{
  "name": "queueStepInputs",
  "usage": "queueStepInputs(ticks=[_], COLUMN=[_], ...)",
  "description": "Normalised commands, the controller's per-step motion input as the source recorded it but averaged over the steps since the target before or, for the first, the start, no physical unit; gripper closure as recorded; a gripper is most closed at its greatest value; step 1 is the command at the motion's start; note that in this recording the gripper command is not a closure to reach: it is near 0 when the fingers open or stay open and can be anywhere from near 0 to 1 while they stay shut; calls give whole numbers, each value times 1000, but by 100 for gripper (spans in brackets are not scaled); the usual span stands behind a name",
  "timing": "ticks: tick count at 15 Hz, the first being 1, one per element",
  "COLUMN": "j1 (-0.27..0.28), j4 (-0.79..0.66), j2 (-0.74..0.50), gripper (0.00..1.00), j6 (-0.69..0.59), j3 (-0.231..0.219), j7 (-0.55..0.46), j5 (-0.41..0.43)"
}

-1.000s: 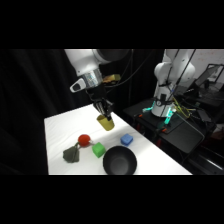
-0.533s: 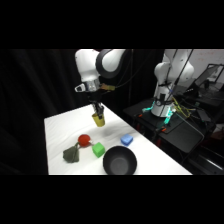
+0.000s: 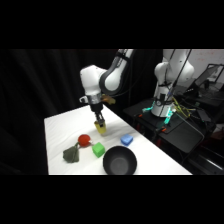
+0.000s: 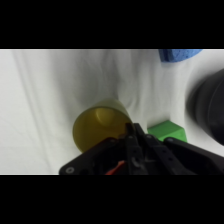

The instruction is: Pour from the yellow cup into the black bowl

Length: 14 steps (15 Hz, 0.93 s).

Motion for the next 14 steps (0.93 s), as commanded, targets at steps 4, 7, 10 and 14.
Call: queueStepInputs(ticks=[4,7,10,14], j1=[45,53,56,71], j4=[-83,-94,-116,-148], j2=[70,6,-21,-85], gripper=[18,16,0,0], j6=[343,258,185,94], j3=[18,-3,-10,-28], j7=[242,222,176,166], j5=[-60,-115,-150,-177])
